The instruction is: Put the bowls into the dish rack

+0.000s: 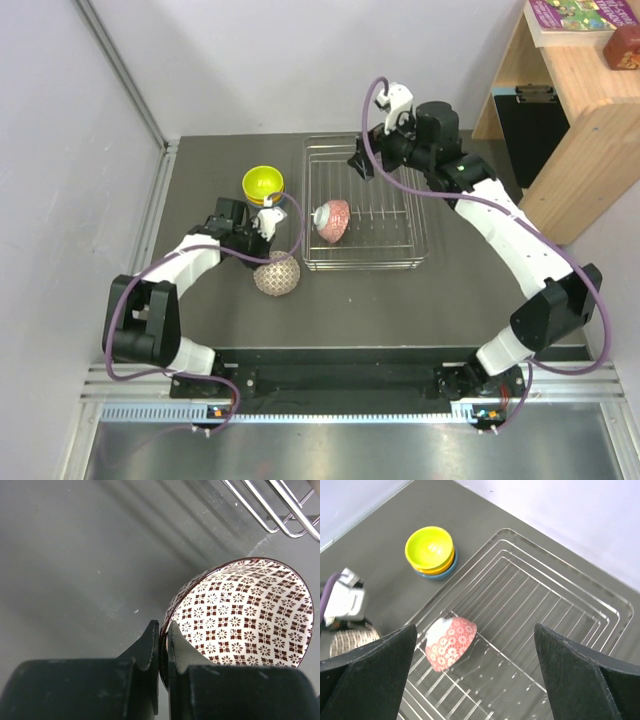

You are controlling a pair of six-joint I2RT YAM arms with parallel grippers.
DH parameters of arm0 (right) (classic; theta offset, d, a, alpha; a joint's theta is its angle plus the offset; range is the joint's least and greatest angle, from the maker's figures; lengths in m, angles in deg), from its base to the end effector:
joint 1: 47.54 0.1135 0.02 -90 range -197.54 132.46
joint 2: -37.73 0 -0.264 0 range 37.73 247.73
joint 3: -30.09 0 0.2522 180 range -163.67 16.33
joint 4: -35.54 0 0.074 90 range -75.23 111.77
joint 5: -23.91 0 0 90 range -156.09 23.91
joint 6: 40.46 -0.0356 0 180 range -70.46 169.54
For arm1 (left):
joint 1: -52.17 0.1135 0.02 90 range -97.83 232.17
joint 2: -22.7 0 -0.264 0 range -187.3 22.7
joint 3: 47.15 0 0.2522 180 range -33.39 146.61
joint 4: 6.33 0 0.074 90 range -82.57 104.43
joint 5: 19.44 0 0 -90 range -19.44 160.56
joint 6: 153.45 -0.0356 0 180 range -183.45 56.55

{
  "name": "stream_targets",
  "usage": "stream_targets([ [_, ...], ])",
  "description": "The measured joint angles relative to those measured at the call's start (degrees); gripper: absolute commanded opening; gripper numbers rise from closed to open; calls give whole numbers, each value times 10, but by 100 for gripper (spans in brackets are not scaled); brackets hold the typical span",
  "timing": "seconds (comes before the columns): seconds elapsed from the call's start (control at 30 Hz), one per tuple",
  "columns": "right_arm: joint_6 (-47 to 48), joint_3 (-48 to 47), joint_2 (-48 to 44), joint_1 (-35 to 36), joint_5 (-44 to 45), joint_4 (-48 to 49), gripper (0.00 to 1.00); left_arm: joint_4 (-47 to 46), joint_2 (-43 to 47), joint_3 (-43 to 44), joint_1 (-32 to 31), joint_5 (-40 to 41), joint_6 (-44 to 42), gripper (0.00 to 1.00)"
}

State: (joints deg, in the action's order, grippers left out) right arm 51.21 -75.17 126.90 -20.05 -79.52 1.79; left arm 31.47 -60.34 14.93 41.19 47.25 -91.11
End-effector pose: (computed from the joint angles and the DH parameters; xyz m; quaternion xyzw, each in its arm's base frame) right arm 0.3173 0.1744 0.4144 -0.2686 0.7585 0.2230 0.5502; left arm 0.2711 -0.0669 0.1941 0.3634 0.8721 -0.1543 0.2891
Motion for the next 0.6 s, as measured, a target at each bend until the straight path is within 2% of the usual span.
stream_targets([
  [0.13,76,0,-14,10,-32,-19,96,21,-20,21,1,-10,-16,0],
  [0.23,151,35,-45,37,-28,-24,95,45,-35,41,2,-19,-37,0],
  [0.4,279,89,-111,146,-9,-59,94,131,-48,75,13,-32,-86,0],
  [0.6,393,89,-145,264,-11,-134,92,222,-41,131,18,-46,-124,0],
])
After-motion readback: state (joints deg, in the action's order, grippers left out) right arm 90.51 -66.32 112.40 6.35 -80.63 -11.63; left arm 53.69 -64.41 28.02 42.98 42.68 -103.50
